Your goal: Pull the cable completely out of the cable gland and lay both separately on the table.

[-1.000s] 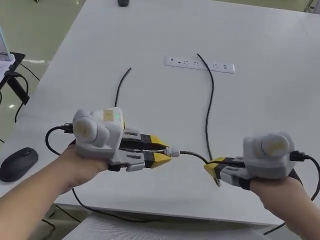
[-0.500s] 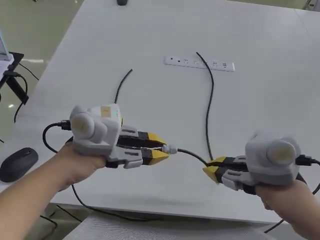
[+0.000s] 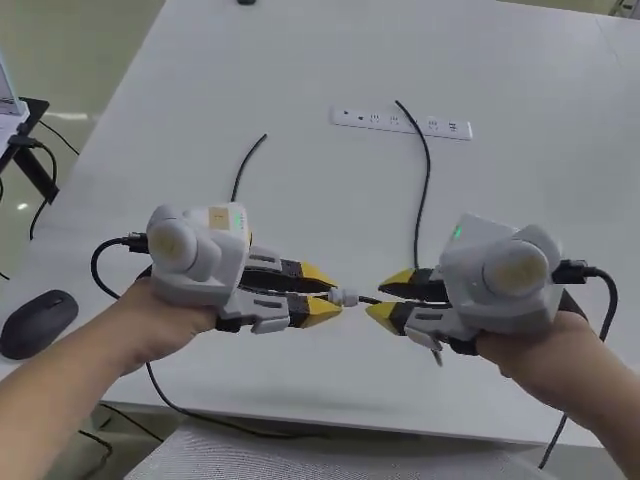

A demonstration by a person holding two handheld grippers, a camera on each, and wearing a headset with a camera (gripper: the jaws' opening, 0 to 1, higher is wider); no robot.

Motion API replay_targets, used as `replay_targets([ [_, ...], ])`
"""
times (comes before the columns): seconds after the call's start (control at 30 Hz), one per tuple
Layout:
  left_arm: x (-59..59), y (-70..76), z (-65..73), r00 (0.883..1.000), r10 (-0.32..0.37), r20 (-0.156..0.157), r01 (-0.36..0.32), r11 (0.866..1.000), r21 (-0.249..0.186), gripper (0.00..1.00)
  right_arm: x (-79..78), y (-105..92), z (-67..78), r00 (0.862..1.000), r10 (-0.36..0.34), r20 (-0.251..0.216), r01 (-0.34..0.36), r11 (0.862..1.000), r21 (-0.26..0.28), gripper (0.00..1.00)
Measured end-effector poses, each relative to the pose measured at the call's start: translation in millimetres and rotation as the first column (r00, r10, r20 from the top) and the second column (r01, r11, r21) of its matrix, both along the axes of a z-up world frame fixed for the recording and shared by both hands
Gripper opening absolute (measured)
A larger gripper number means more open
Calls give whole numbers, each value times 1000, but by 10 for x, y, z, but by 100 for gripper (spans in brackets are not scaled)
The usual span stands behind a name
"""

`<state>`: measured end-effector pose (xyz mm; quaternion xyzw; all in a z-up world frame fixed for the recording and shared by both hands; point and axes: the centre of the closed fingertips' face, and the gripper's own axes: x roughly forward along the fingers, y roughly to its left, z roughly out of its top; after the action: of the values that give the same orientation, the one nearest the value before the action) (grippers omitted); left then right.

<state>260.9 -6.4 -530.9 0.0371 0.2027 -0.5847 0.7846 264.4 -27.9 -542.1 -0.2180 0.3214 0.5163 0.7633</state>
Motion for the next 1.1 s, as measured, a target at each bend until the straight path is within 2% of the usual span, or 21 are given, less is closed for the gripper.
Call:
replay_targets([
  [0.13, 5, -2, 1, 1000, 0, -1, 0, 1000, -1, 16, -11, -12, -31, 1000, 6, -23, -6, 1000, -9, 3],
  [0.33, -4, -3, -11, 1000, -5, 0, 5, 1000, 8, 16, -43, -3, -53, 999, 13, -33, -13, 1000, -6, 1],
  [0.43, -2, 3, 0, 1000, -2, 0, 2, 1000, 3, 16, -46, 1, -51, 999, 35, -15, -35, 999, -9, 0],
  [0.6, 11, 7, 15, 1000, -1, 1, 1, 1000, 7, 16, -14, -30, -71, 1000, 26, -16, -26, 1000, -15, 0],
  [0.9, 61, 17, 58, 1000, 9, 8, -9, 1000, 5, 16, 94, -208, -78, 999, -34, -31, 35, 999, 2, 0],
  [1.0, 73, 17, 71, 1000, 10, 10, -10, 1000, 4, 16, 131, -287, -95, 995, -84, -56, 85, 996, 16, 0],
  [1.1, 77, 18, 69, 1000, 11, 10, -11, 1000, 5, 16, 139, -349, -130, 992, -104, -70, 105, 994, 14, 0],
])
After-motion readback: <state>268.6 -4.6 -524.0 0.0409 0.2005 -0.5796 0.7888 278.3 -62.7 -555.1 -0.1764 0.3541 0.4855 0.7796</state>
